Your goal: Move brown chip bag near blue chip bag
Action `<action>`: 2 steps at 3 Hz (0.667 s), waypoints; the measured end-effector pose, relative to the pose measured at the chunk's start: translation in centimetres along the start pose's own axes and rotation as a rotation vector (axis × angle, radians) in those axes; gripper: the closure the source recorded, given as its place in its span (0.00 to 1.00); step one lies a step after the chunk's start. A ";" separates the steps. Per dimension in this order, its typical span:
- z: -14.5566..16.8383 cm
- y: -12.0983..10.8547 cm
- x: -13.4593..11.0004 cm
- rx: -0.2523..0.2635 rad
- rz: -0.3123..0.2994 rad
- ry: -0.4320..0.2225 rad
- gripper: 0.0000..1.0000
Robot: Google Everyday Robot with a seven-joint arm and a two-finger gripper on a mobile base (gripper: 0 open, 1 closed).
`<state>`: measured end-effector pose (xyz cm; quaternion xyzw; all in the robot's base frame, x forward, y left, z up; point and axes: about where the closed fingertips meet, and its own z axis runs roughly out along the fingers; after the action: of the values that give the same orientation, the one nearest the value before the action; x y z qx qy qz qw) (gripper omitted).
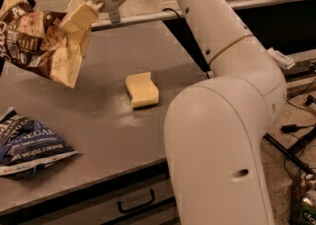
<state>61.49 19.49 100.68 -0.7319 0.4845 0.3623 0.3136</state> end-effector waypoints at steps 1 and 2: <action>0.9 3.7 0.2 -0.061 0.003 0.002 1.00; 1.1 6.2 -0.5 -0.101 -0.040 -0.022 1.00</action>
Offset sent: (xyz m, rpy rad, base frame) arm -0.0990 -0.0233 -0.0055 0.0261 0.0042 0.1884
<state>55.32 18.59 99.80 -0.7525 0.4472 0.3878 0.2886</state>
